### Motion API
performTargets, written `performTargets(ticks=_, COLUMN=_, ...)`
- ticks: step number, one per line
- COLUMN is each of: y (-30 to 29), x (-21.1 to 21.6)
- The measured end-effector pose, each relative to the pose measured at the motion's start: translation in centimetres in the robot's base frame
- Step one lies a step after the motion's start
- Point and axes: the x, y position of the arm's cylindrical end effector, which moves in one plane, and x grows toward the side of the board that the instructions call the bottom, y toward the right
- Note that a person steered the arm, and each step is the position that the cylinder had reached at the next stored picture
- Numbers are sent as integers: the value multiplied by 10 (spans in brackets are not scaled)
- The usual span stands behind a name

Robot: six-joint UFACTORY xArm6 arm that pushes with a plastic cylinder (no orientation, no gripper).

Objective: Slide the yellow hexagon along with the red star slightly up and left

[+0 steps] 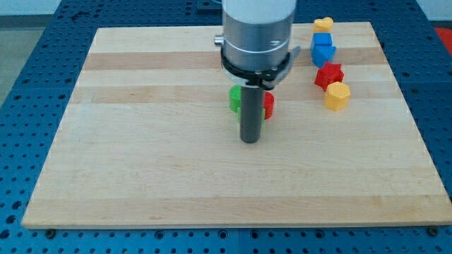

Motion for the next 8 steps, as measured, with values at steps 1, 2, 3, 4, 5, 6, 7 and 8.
performTargets(ticks=1, y=-9, x=-11)
performTargets(ticks=2, y=-9, x=-10)
performTargets(ticks=3, y=40, x=-4)
performTargets(ticks=4, y=109, x=-4)
performTargets(ticks=5, y=142, x=-7)
performTargets(ticks=6, y=147, x=-38)
performTargets(ticks=7, y=143, x=-64)
performTargets(ticks=8, y=152, x=-64)
